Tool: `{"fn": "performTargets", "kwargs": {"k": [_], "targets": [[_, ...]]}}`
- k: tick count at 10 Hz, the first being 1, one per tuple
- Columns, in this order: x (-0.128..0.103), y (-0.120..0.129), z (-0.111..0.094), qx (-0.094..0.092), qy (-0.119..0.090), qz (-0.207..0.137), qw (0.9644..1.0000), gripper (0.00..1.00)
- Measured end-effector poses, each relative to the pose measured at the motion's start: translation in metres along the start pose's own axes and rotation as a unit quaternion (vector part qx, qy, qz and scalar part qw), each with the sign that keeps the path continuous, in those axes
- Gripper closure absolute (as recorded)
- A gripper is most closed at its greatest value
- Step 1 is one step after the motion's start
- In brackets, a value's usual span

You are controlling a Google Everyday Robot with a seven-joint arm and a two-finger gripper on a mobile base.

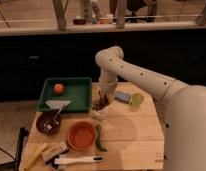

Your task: Place grapes in paper cup

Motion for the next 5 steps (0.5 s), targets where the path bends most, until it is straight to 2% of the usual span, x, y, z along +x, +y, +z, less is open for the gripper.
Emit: {"fn": "performTargets", "kwargs": {"k": [3, 5], "targets": [[-0.0013, -0.0046, 0.0010, 0.004, -0.002, -0.006, 1.0000, 0.25], [-0.0020, -0.0068, 0.0026, 0.006, -0.005, -0.008, 0.9999, 0.20]]}}
